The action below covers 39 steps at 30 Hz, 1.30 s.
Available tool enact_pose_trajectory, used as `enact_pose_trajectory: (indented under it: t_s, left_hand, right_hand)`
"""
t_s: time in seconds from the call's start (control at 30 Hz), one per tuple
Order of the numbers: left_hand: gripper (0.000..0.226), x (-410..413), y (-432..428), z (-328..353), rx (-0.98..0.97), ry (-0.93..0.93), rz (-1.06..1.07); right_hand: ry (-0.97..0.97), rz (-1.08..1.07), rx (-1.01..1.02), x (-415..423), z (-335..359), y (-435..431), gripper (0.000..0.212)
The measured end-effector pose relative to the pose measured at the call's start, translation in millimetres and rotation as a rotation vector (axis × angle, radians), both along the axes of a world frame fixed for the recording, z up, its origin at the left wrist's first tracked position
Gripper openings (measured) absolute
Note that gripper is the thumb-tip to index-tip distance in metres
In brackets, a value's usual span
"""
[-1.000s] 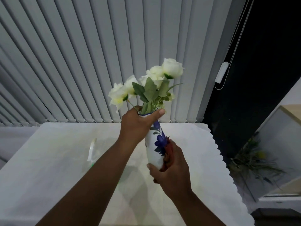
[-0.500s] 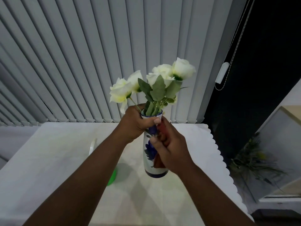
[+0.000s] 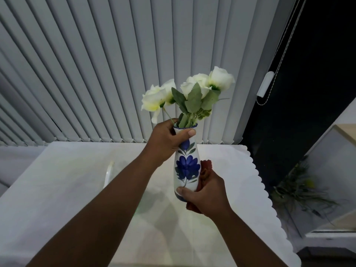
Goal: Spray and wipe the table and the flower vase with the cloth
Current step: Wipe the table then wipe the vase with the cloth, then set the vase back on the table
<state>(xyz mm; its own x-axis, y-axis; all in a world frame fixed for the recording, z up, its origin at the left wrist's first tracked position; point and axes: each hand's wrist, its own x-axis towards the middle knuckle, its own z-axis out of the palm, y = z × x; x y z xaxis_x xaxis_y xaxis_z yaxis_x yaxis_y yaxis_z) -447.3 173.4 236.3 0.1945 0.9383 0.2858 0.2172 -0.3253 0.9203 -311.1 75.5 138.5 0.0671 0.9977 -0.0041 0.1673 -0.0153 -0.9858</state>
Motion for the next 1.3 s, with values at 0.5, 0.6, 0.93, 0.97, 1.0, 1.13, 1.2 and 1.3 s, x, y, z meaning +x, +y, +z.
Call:
enact_pose_trajectory:
  t_s: [0.5, 0.6, 0.93, 0.97, 1.0, 1.13, 1.2, 1.3]
  left_hand:
    - [0.027, 6, 34, -23, 0.039, 0.106, 0.314]
    - [0.019, 4, 46, -30, -0.022, 0.102, 0.26]
    - [0.064, 6, 86, -96, -0.197, 0.025, 0.058]
    - [0.061, 6, 90, -103, -0.206, 0.021, 0.053]
    - [0.057, 5, 94, -109, -0.218, 0.023, 0.053]
    - [0.058, 6, 106, -128, -0.238, 0.075, 0.043]
    - [0.063, 8, 114, -137, -0.266, 0.107, 0.04]
    - [0.062, 11, 124, -151, -0.344, 0.133, 0.04]
  right_hand:
    - [-0.286, 0.044, -0.123, 17, -65, -12, 0.02]
    - [-0.347, 0.039, -0.133, 37, -97, -8, 0.022]
    - [-1.292, 0.344, -0.251, 79, -179, -15, 0.117]
    - [-1.277, 0.364, -0.303, 78, -182, -15, 0.119]
    - [-1.265, 0.37, -0.333, 77, -184, -12, 0.12]
    - [-1.041, 0.16, -0.247, 71, -170, 38, 0.095]
    - [-0.808, 0.076, -0.228, 61, -155, 79, 0.083]
    - [-0.56, 0.079, -0.18, 47, -131, 143, 0.085]
